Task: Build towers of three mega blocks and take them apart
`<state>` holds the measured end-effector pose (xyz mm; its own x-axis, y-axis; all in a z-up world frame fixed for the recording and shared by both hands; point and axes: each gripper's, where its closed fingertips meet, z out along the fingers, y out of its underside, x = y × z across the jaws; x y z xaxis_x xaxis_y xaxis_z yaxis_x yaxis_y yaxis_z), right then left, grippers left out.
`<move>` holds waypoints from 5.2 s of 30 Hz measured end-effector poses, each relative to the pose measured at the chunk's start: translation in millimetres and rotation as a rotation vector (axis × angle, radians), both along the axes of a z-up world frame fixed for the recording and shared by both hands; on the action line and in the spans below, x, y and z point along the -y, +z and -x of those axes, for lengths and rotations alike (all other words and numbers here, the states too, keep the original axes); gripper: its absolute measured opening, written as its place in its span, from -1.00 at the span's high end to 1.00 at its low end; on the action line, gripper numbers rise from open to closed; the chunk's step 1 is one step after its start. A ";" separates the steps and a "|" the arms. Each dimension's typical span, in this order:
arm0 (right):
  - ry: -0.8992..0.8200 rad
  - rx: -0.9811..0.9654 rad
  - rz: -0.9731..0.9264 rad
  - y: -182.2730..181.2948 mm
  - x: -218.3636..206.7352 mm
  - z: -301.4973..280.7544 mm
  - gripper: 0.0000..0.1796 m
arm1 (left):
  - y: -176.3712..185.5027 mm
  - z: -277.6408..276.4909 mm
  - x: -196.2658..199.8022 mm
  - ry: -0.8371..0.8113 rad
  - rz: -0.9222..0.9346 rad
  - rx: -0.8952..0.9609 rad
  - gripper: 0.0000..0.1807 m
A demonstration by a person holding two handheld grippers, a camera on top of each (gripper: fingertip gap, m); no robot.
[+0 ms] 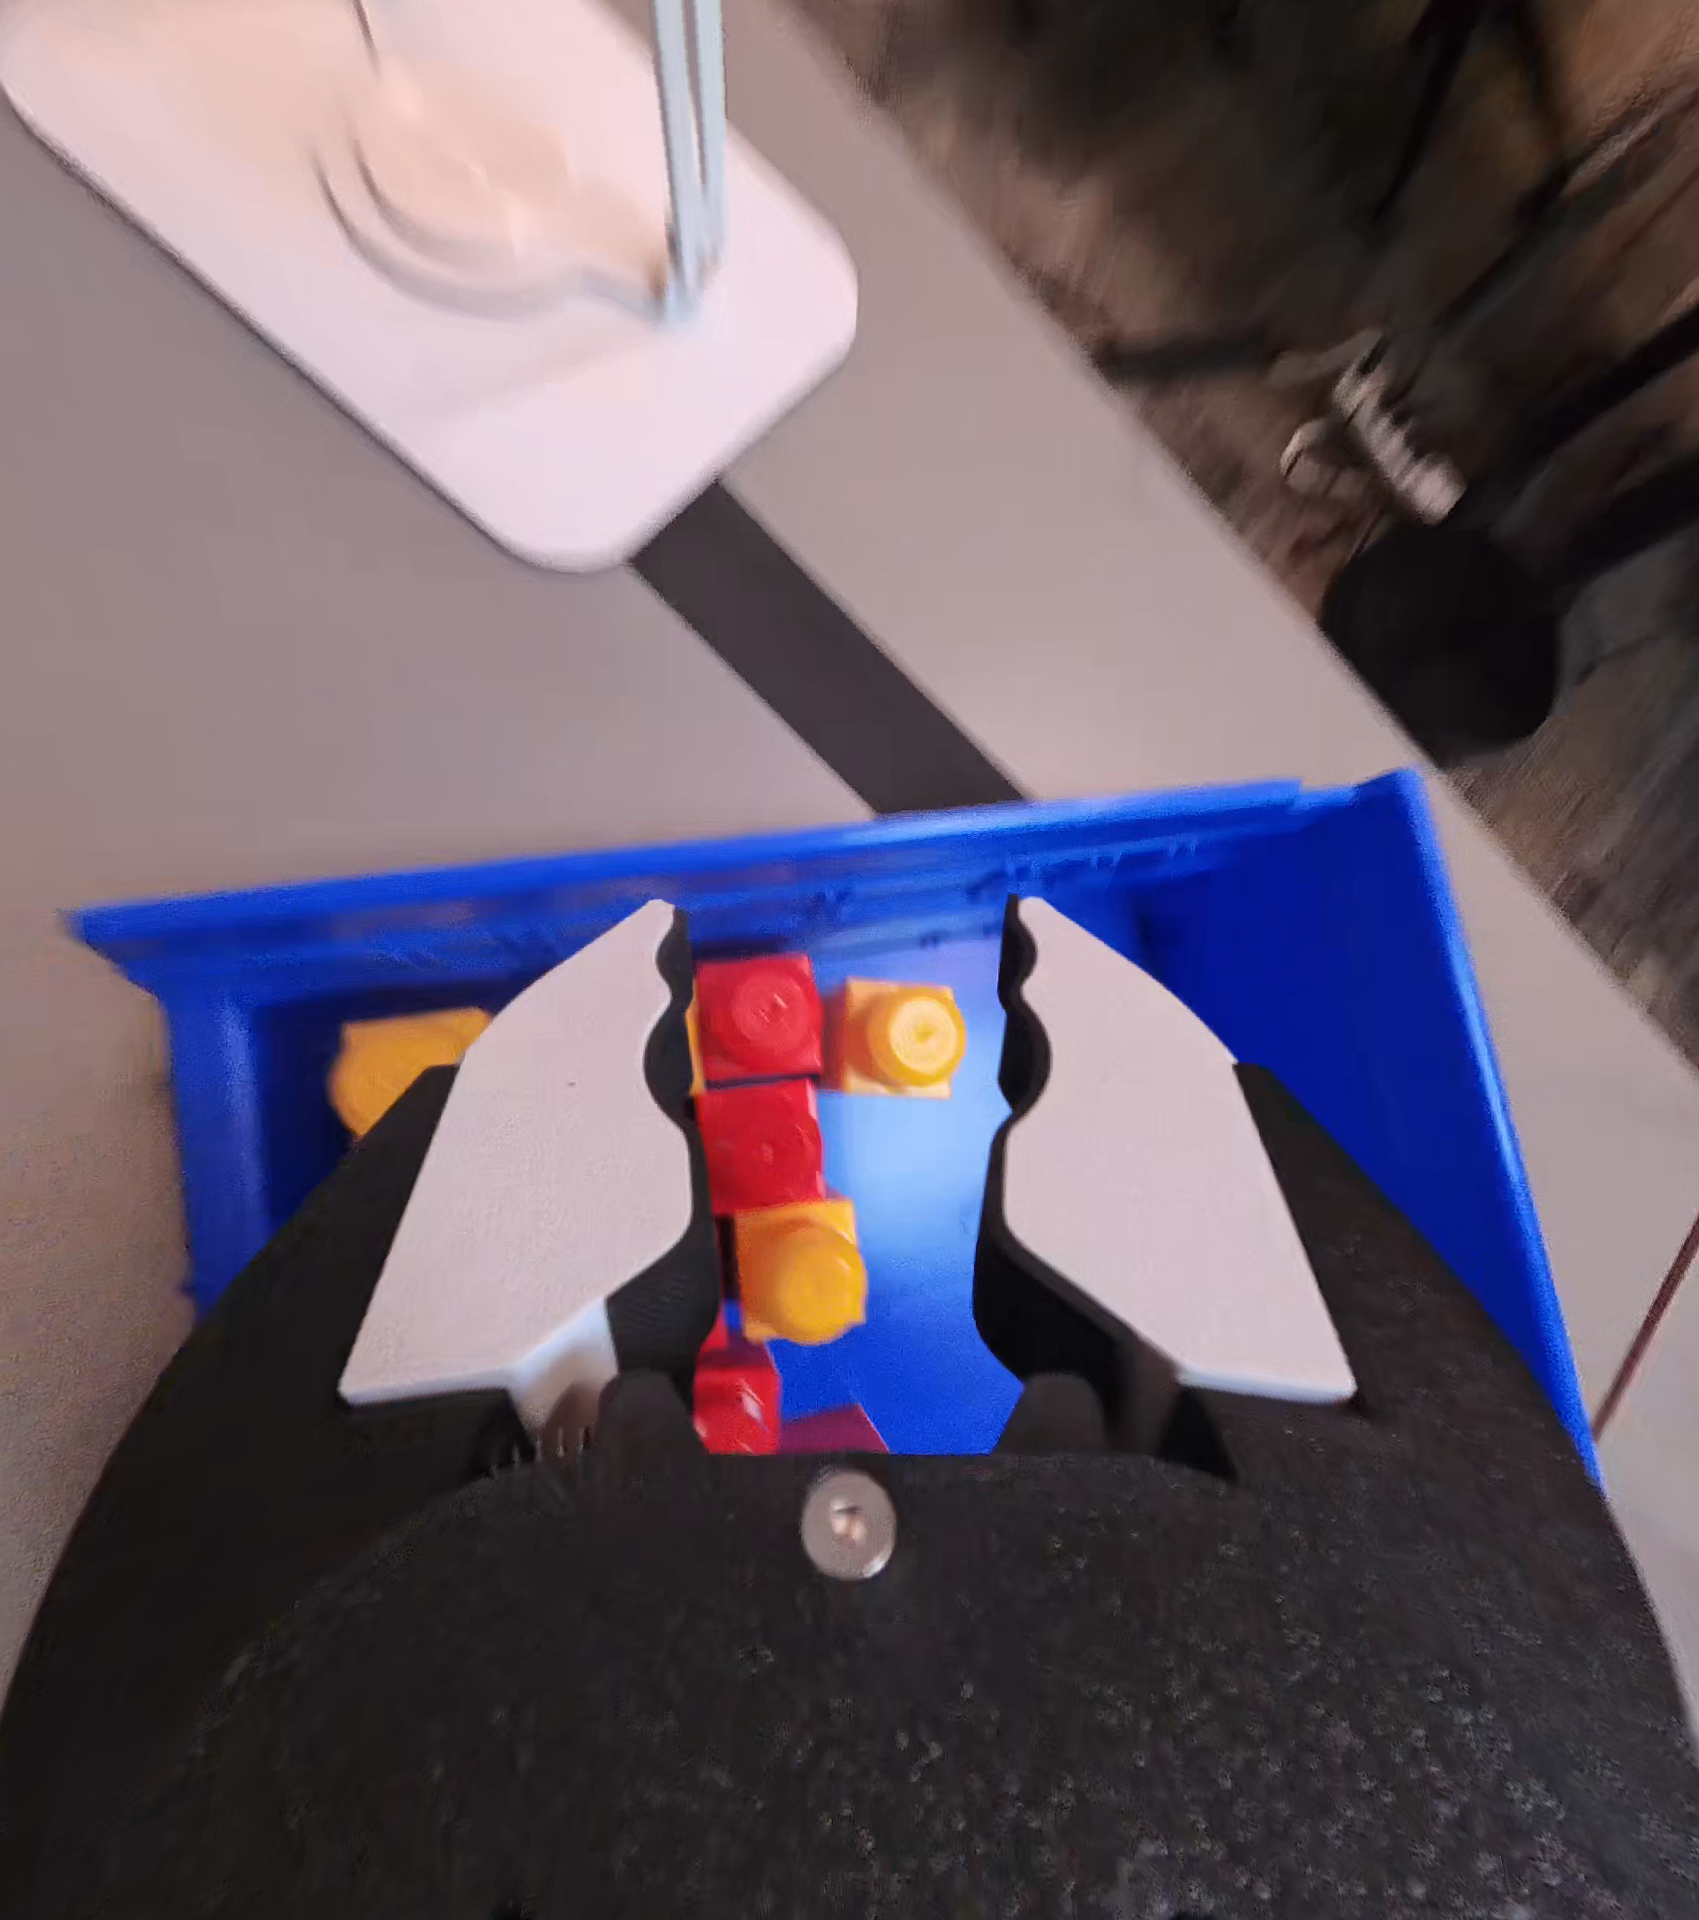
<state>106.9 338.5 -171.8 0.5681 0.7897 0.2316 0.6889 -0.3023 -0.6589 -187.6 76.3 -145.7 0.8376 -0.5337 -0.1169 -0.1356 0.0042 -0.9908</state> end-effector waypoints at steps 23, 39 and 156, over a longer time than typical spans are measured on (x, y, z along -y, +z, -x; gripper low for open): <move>-0.005 -0.630 -0.115 -20.1 256.0 57.0 0.99 | 37.0 308.9 -97.8 0.659 0.286 -0.103 0.67; 0.123 -0.572 -0.136 -29.6 270.7 69.0 1.00 | -38.4 351.8 -146.1 0.628 0.627 -0.452 0.60; 0.942 -0.275 0.133 21.0 320.6 184.4 0.65 | -62.3 -94.8 57.9 -0.502 0.137 -0.285 0.48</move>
